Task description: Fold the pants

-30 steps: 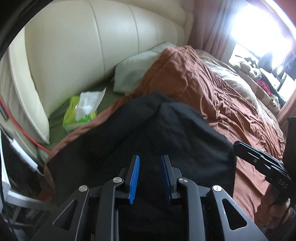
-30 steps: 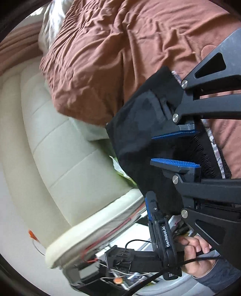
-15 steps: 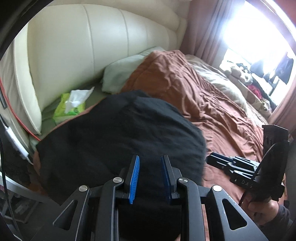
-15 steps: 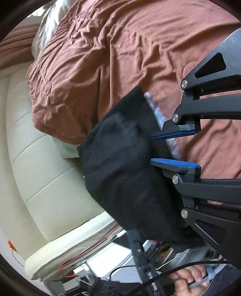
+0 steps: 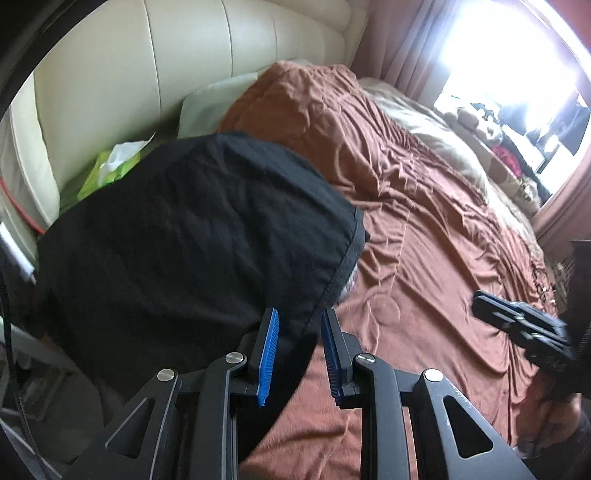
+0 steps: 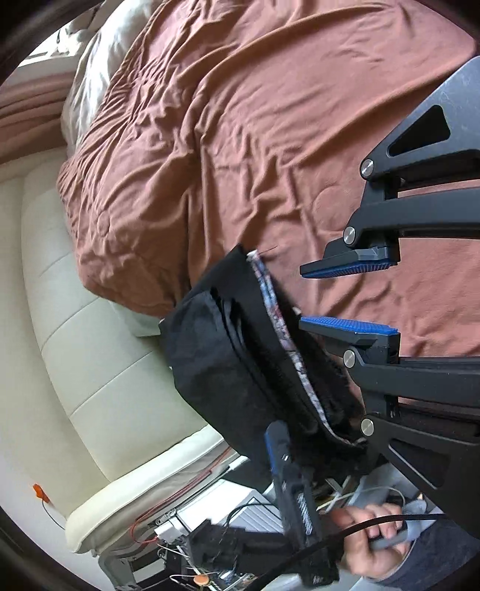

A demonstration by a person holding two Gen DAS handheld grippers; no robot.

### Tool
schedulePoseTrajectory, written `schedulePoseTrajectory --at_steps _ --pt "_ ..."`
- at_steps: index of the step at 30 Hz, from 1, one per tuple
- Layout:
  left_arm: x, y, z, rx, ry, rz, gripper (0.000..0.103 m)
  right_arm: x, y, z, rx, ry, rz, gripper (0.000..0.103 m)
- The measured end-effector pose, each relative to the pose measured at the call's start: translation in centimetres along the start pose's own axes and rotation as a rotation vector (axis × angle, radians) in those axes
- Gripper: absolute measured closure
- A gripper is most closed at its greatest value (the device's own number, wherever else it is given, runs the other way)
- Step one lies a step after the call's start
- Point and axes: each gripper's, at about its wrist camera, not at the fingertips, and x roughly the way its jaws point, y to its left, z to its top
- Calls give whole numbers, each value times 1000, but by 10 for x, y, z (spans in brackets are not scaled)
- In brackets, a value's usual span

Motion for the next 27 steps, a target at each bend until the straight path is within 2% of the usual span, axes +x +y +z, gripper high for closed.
schedulePoseTrajectory --at_steps 1,3,5,6,11,13,15,18,21,23,27 --pt "-4 -3 -2 -3 -2 -3 77 -9 1 -2 -14 -1 -7 81" --pt "-14 -8 -4 -6 -11 -13 77 -28 2 -5 -29 -13 -27 67" --pt "-21 -14 -8 1 -20 -2 77 -45 3 -7 -32 -29 -46 37" --pt "-25 -18 -10 8 -20 4 77 -55 4 -9 -35 -37 -49 34" --pt "-47 -33 -24 8 -10 14 73 -94 10 -18 -41 -56 -80 21" --pt "-57 -40 -30 9 -6 22 59 -111 11 -24 -38 -69 -89 21" --pt "-74 -52 -39 16 -32 35 34 -126 15 -29 -43 -90 -96 19" --pt "-94 -70 -49 54 -75 47 16 -155 20 -40 -49 -120 -100 12" --pt "-110 -88 -59 78 -100 35 8 -172 20 -51 -48 -125 -115 8" --pt "-117 -97 -65 89 -106 29 1 -185 21 -59 -45 -135 -132 0" --pt "-132 -117 -82 108 -118 28 1 -215 26 -72 -44 -151 -127 0"
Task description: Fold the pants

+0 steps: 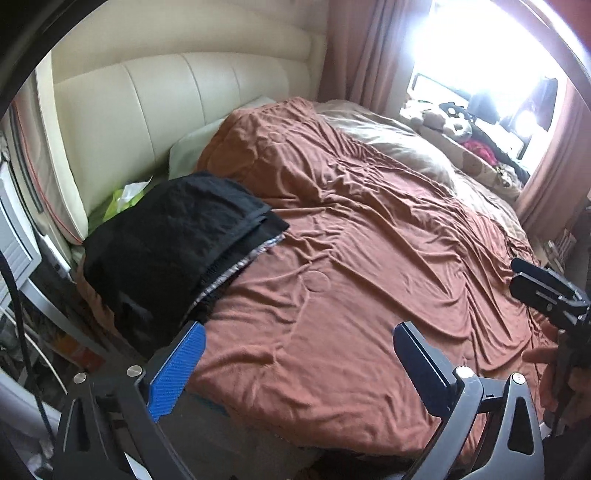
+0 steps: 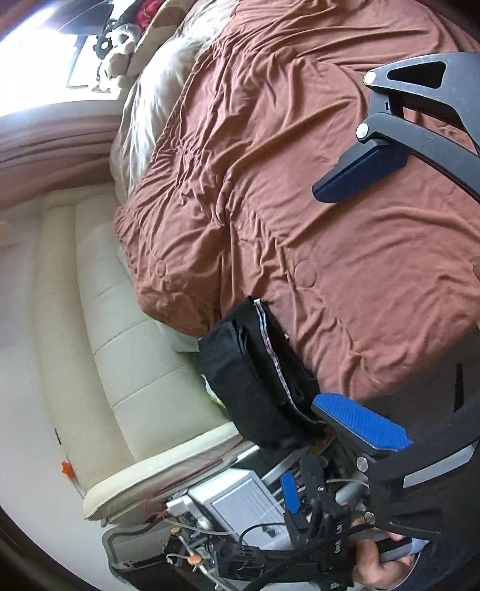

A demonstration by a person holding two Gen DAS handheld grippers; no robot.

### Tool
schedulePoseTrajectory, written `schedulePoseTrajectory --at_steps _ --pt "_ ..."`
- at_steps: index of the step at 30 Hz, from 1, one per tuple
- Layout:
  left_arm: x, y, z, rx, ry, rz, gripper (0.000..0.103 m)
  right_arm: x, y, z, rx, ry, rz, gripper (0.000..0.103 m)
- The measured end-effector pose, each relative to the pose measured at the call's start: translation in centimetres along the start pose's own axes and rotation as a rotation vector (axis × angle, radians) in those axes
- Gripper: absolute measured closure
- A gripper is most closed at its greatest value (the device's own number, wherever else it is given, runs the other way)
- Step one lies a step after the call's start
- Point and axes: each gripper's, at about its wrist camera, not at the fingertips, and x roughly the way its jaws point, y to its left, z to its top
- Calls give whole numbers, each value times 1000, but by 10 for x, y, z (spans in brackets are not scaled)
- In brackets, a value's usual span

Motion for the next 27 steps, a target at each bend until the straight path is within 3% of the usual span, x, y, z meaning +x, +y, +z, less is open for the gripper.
schedulePoseTrajectory --at_steps 12,27 --pt "-54 -49 -33 42 -85 -14 1 -89 1 -39 13 -57 -72 0" --pt "-112 -98 -102 119 -199 -57 0 -176 19 -98 20 -126 -160 0"
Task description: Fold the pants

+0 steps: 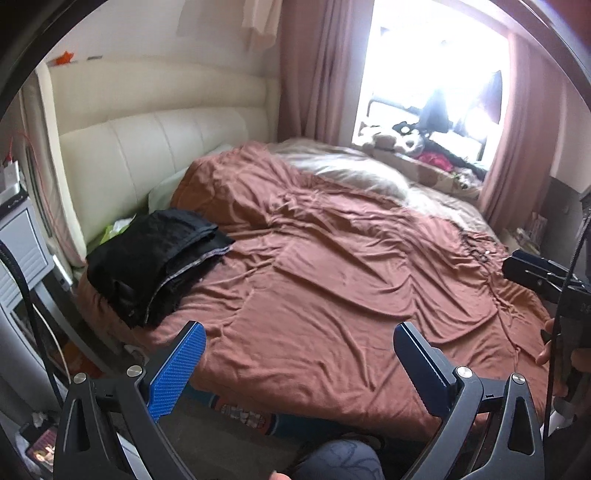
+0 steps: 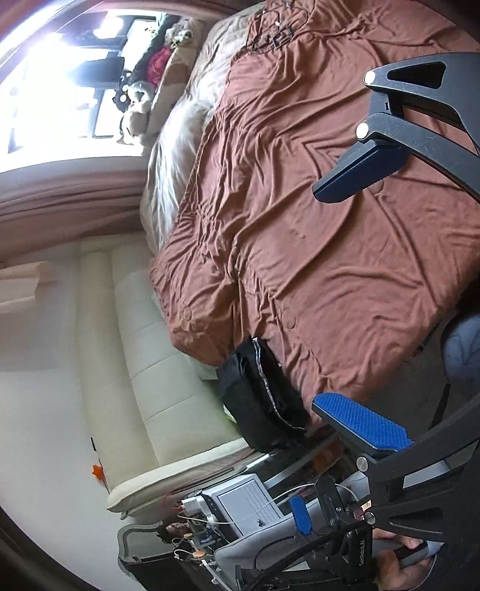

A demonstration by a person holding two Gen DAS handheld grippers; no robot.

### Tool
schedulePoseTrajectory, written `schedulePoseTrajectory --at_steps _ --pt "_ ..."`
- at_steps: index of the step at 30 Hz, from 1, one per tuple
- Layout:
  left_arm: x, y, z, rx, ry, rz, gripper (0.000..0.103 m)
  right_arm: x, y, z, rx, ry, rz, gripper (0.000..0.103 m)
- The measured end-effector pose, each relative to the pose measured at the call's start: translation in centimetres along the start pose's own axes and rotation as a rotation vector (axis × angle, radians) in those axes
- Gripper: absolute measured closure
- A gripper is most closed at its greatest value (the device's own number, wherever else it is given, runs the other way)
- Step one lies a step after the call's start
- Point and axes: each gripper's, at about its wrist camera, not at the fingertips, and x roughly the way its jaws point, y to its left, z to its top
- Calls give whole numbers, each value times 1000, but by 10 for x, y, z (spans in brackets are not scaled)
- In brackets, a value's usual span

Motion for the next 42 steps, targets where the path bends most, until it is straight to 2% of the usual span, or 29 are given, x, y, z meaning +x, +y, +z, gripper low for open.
schedulePoseTrajectory --at_steps 4,12,17,23,26,32,37,42 --pt "-11 -7 -12 10 -4 -19 1 -26 5 -19 -27 -44 -49 0" --pt "-45 -14 -33 1 -38 -53 0 -58 10 -47 -12 -49 -49 0" --pt "-64 -15 -45 2 -65 -67 0 -74 18 -64 -16 -44 -84 0" --pt "-86 -13 -62 2 -111 -58 1 -90 26 -84 1 -51 -102 0" --pt "-93 -12 -72 5 -122 -44 1 -102 28 -93 11 -87 -107 0" --pt "-102 -9 -86 -9 -146 -50 1 -115 36 -111 8 -103 -141 0" --pt "-115 -14 -97 11 -212 -57 1 -123 38 -129 45 -105 -151 0" --pt "-116 -15 -103 0 -226 -66 1 -133 41 -143 63 -130 -171 0"
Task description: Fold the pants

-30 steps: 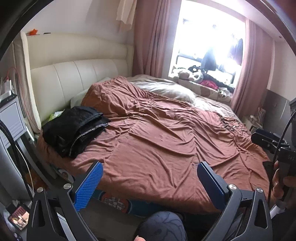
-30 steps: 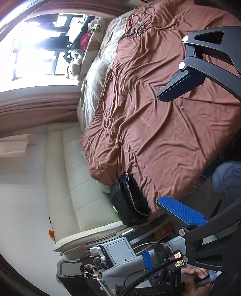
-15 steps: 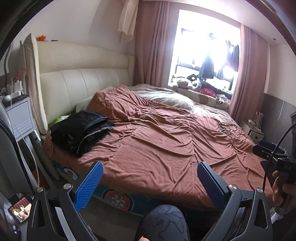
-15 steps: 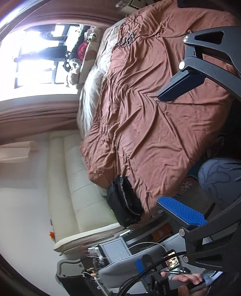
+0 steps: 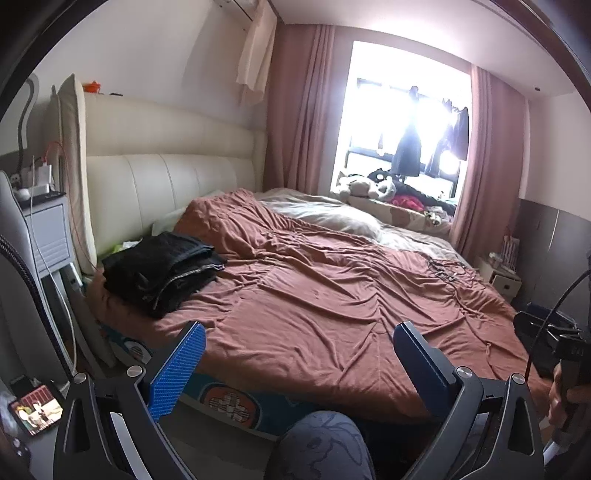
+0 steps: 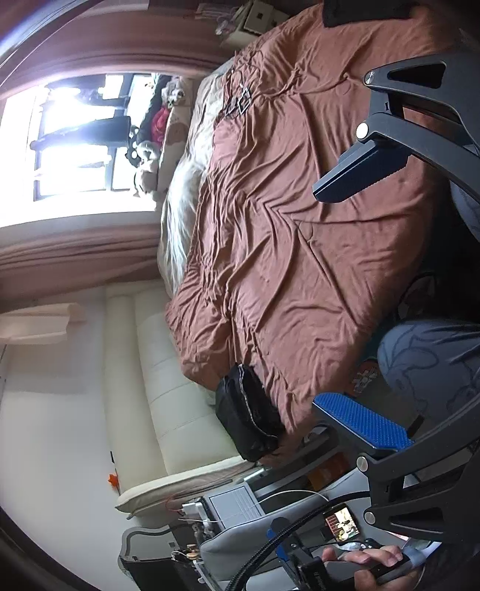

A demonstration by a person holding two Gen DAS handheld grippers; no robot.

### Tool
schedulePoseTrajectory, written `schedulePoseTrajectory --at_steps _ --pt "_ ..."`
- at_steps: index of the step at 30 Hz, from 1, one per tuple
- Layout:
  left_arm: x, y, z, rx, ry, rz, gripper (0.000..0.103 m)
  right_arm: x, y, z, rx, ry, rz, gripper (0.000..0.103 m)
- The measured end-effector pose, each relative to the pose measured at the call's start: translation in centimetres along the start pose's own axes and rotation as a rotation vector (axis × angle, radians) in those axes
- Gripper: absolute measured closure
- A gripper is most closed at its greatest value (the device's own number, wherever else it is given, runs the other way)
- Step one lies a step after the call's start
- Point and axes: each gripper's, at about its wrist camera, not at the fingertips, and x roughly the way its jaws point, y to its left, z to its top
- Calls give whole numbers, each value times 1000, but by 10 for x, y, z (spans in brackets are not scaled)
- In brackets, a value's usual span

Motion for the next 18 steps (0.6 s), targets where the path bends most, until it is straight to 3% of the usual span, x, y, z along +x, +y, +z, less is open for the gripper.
schedulePoseTrajectory --at_steps 7,18 --pt "-3 -16 -7 48 -19 5 0 -11 -1 -16 30 -33 -30 0" --pt "-1 -19 -11 38 -11 -2 0 -9 0 -23 35 -20 -24 0"
